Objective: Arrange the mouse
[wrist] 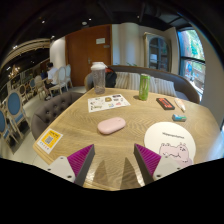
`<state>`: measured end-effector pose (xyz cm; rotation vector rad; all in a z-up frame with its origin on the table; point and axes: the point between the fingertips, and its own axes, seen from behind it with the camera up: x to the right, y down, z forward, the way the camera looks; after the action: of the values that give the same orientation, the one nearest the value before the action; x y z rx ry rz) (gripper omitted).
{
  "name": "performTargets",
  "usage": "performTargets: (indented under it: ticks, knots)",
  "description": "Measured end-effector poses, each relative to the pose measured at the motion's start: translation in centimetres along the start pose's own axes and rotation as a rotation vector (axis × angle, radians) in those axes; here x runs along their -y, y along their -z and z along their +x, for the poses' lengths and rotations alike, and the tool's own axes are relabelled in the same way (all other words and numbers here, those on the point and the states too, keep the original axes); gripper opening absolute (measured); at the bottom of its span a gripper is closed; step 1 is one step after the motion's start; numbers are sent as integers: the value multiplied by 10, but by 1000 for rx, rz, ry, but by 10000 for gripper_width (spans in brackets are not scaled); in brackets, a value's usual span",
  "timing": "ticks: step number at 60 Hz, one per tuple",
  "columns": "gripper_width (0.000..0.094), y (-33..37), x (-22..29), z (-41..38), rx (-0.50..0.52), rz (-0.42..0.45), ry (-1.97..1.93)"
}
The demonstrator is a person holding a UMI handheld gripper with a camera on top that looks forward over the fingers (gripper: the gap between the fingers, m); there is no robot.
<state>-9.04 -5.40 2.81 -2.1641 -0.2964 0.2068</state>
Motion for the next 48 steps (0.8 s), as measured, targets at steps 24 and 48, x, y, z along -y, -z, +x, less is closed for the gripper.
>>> performTargets:
  ticks: [24, 48]
  knots:
    - [821, -99, 13, -34, 11, -106, 17]
    - [747, -158, 54, -22, -54, -105, -20]
